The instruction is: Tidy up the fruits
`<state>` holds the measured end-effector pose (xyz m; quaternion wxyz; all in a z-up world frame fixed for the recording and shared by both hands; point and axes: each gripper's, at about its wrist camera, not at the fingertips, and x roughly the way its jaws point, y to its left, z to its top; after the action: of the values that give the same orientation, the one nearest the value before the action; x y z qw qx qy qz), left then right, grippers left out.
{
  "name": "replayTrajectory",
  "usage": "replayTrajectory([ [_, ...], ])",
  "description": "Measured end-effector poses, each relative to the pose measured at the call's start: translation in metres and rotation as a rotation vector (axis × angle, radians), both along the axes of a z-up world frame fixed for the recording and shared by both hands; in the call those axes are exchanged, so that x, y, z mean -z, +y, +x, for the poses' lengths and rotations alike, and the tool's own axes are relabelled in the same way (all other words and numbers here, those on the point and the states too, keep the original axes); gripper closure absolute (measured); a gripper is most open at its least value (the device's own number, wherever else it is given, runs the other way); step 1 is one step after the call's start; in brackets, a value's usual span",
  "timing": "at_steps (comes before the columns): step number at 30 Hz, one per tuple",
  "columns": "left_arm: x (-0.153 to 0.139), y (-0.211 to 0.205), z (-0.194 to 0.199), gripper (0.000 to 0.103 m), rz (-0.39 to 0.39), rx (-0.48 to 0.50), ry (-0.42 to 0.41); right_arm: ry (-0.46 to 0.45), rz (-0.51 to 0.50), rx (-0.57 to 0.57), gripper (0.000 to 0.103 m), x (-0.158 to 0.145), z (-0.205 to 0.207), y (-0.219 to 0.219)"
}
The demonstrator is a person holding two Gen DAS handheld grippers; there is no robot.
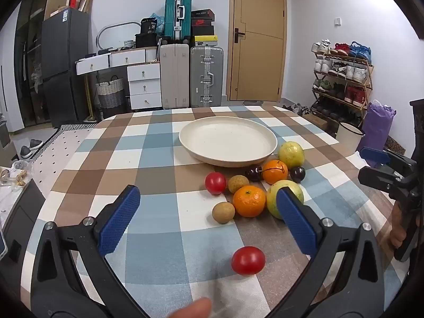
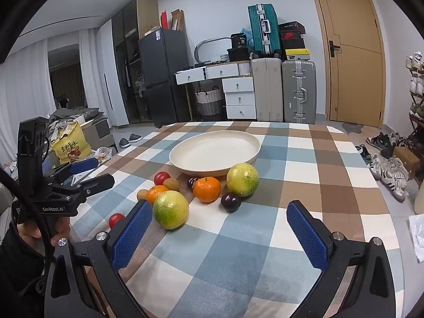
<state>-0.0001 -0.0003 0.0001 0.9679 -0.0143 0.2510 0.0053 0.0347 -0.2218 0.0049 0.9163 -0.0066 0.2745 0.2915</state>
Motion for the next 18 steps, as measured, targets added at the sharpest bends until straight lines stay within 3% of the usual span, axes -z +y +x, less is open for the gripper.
replayTrajectory([
  [18, 0.0001, 0.0003, 0.0001, 0.001, -0.011, 0.001, 0.0, 0.012, 0.002, 0.001, 0.0, 0.0006, 0.0021, -0.0012],
])
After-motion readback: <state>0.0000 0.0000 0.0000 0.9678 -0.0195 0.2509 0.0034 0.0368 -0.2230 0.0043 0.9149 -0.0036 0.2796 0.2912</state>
